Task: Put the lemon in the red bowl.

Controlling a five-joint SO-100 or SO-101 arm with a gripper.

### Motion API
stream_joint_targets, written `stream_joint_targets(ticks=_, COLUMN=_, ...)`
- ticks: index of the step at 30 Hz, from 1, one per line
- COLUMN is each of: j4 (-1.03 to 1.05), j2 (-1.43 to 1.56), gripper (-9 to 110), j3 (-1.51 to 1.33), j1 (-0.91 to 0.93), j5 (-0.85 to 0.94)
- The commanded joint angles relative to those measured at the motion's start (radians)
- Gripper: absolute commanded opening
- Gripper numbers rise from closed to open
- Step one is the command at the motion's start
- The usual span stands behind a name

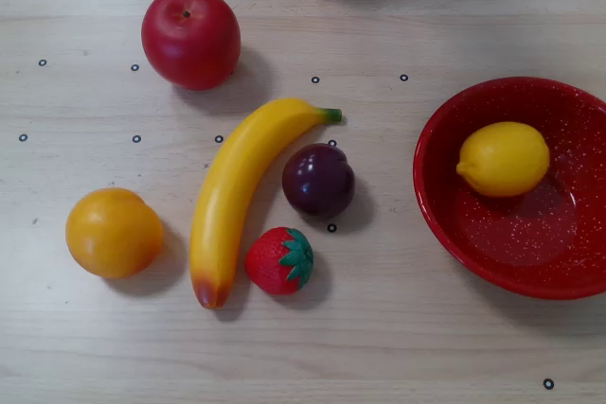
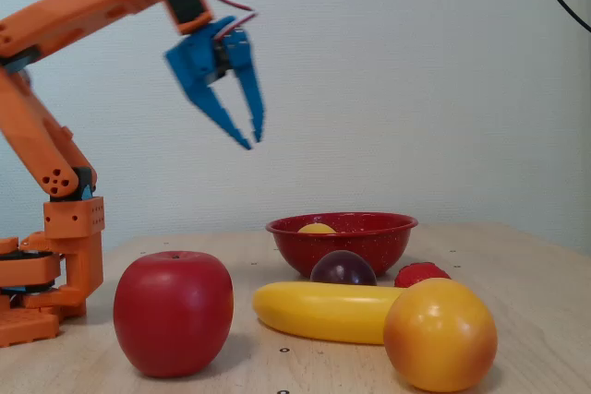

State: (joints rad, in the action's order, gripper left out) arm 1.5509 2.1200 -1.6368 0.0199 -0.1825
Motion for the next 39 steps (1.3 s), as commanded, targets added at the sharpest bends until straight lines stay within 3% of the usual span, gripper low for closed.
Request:
stream_joint_targets(ticks=1, j4=-0.058, j2=0.144, gripper=0, j3=-0.069, j1=-0.041, j5=-0.032)
stream_joint_targets(ticks=13, j4=-0.256, j2=0.667, gripper=0, j3=-0.652, j1=-0.107, j5=0.021)
stream_joint_targets(ticks=30, j4=-0.844, j2=1.062, gripper=0, j3=-1.397, j1=-0.028, j5=0.041)
stream_joint_targets(ticks=33, j4=-0.879, j2=1.1, gripper=0, j3=-1.482, j1=-0.034, j5=0.017)
stream_joint_targets(ticks=39, j4=-0.746, j2=1.111, gripper=0, j3=-1.482, j1=-0.032, j5=0.061)
